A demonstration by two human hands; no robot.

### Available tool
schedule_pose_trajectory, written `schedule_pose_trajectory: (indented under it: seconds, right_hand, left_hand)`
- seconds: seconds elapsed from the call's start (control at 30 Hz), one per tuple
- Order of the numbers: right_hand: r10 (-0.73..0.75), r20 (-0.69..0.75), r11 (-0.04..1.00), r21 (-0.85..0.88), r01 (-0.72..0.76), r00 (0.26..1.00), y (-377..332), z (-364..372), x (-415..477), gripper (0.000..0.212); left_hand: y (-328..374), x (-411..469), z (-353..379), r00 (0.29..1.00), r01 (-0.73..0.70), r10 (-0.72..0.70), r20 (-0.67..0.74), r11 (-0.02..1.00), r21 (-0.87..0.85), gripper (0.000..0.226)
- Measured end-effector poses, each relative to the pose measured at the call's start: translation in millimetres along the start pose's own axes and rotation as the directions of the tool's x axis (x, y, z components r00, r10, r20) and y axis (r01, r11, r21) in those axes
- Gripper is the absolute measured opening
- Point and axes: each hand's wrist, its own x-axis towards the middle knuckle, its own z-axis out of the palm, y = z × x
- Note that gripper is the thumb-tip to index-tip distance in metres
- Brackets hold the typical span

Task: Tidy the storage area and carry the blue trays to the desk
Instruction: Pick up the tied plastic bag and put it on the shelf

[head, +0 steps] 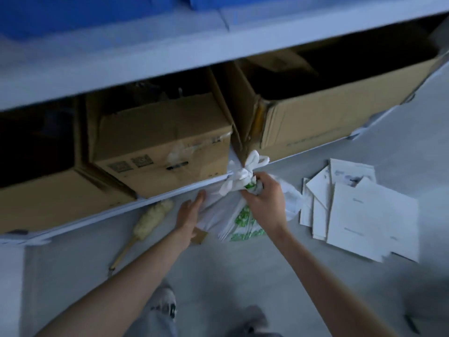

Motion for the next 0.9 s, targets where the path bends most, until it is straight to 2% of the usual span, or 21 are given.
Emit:
schedule_pose_trajectory:
  seconds: [0.07, 0.13, 0.27, 0.37, 0.43, 0.5, 0.67, 0.73, 0.83, 0.9]
  right_hand:
    - [-0.026, 0.046, 0.997, 0.069, 0.023, 0.999, -69.4, -29.2, -24.4, 0.015]
    - [-0.025, 0.106, 0.995, 0.095, 0.015, 0.994, -133.0, -44.9, -48.1, 0.021]
    - [-0.068, 0.223, 0.994, 0.096, 0.047, 0.973, -242.1, -53.0, -88.8, 0.033]
    - [-0.143, 0.310, 0.989, 0.086, 0.122, 0.940, -315.1, -39.0, -110.6, 0.032]
    - [-0.193, 0.356, 0.980, 0.107, 0.165, 0.914, -360.6, -20.8, -123.1, 0.029]
    - [-0.231, 0.387, 0.971, 0.143, 0.190, 0.893, -403.4, 2.7, -133.6, 0.024]
    - [-0.288, 0.405, 0.953, 0.208, 0.219, 0.868, -495.2, 77.2, -152.1, 0.023]
    - [-0.306, 0.384, 0.947, 0.219, 0.236, 0.871, -528.3, 106.1, -153.8, 0.019]
    - [-0.301, 0.356, 0.946, 0.226, 0.231, 0.885, -569.2, 143.3, -147.8, 0.022]
    - [-0.289, 0.352, 0.948, 0.232, 0.217, 0.890, -590.6, 165.8, -136.3, 0.022]
  left_hand:
    - [26.2, -74.8, -23.7, 0.995, 0.055, -0.039, 0.095, 0.983, -0.178, 0.096]
    - [46.3, -135.4, -52.9, 0.990, 0.067, -0.032, 0.135, 0.964, -0.257, 0.085]
    - [61.0, -205.9, -125.0, 0.999, 0.026, -0.015, 0.041, 0.962, -0.270, 0.079]
    - [87.5, -273.3, -179.1, 0.996, -0.068, 0.047, -0.081, 0.956, -0.287, 0.051]
    - [104.9, -307.7, -219.5, 0.977, -0.154, 0.096, -0.192, 0.936, -0.318, 0.060]
    - [120.3, -320.0, -263.3, 0.951, -0.251, 0.171, -0.259, 0.914, -0.320, 0.061]
    - [173.5, -340.2, -368.2, 0.905, -0.389, 0.273, -0.326, 0.839, -0.381, 0.025]
    - [193.7, -329.5, -410.6, 0.898, -0.409, 0.286, -0.334, 0.824, -0.393, 0.031]
    - [225.6, -302.8, -466.5, 0.888, -0.433, 0.309, -0.339, 0.809, -0.397, 0.057]
    - [249.9, -292.5, -489.8, 0.888, -0.435, 0.312, -0.339, 0.811, -0.392, 0.053]
